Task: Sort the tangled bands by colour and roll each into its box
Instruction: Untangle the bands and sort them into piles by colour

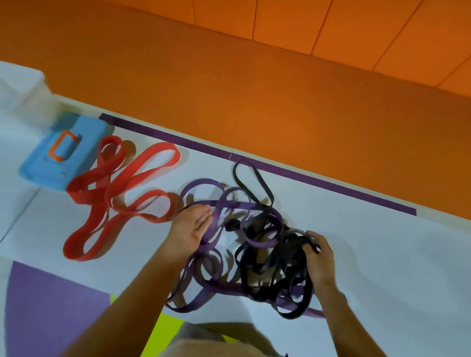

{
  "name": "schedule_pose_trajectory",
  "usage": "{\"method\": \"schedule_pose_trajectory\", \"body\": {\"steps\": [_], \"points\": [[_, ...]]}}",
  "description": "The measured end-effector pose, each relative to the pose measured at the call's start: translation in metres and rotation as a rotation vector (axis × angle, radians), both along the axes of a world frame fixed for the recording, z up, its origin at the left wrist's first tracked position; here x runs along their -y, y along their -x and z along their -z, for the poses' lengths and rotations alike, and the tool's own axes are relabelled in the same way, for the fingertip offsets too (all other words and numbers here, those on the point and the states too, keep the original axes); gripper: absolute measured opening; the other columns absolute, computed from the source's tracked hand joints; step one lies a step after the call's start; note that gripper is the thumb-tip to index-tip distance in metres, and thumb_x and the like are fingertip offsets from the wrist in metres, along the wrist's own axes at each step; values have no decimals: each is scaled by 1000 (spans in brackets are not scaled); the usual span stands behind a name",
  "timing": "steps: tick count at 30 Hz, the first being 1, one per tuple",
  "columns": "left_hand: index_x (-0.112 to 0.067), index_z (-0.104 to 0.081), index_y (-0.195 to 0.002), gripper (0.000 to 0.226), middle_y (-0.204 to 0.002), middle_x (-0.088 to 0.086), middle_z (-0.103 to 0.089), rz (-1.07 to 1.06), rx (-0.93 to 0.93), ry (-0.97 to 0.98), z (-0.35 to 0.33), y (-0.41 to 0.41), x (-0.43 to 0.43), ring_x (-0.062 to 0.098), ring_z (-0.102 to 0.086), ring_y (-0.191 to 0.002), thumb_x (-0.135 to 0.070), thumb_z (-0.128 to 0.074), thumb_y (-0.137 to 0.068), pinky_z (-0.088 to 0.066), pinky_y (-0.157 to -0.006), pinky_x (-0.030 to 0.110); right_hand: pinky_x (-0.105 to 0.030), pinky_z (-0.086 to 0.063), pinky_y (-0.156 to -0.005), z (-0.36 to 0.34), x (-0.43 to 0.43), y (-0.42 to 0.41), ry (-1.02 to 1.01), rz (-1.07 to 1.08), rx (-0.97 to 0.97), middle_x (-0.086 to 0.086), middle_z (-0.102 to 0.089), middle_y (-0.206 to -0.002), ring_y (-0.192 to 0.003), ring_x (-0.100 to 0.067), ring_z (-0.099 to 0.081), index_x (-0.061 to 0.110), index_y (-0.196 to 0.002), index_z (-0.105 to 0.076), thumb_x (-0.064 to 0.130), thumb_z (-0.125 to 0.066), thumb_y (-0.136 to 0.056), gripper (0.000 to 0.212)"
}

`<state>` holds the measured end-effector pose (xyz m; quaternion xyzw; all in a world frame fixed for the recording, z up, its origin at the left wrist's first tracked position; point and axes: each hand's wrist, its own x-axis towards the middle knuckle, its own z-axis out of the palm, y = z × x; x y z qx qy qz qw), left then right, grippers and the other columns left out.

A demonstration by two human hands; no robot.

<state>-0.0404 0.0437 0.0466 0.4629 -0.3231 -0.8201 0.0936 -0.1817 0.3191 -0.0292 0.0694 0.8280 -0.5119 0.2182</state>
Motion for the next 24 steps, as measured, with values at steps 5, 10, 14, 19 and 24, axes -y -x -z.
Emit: {"method": "schedule_pose_trajectory", "body": {"steps": [5, 10, 14, 19, 24], "points": [[5, -62, -116, 14, -116, 28, -67, 187, 122, 75, 3, 41, -19, 33, -66, -112, 5, -54, -104, -52, -109, 40, -19, -54, -87, -6, 21, -12, -44, -63, -55, 10, -73, -110, -103, -10, -69, 23, -115, -72, -2, -63, -95, 33], [-2, -73, -111, 18, -107, 12, -72, 720, 80, 526, 34, 80, -38, 23, -66, -102, 4, -67, -95, -52, -99, 38, -10, -49, -85, -10, 22, -22, -36, 43, -122, 6, -74, -113, -107, 1, -65, 18, -119, -73, -3, -60, -97, 33], [-19, -65, -132, 43, -129, 2, -67, 1317, 90, 979, 64, 90, -38, 20, -59, -123, -9, -71, -90, -51, -100, 34, -23, -55, -92, -7, 16, -26, 14, 133, -103, 5, -74, -116, -111, -11, -68, 17, -117, -74, -3, -60, -97, 32], [-28, -72, -122, 33, -112, -4, -73, 1539, 90, 1481, 82, 85, -31, 23, -62, -115, -15, -72, -92, -49, -91, 36, -41, -58, -98, -9, 8, -12, -13, 284, -105, -3, -74, -115, -108, -25, -70, 14, -121, -71, -3, -59, -97, 32], [-16, -75, -98, 12, -74, -9, -68, 988, -50, 1055, 67, 82, -20, 24, -68, -76, -25, -80, -93, -45, -63, 33, -40, -52, -108, -15, 7, 3, -62, 213, -129, 0, -69, -127, -122, -18, -62, 19, -122, -73, -13, -55, -89, 49]]}}
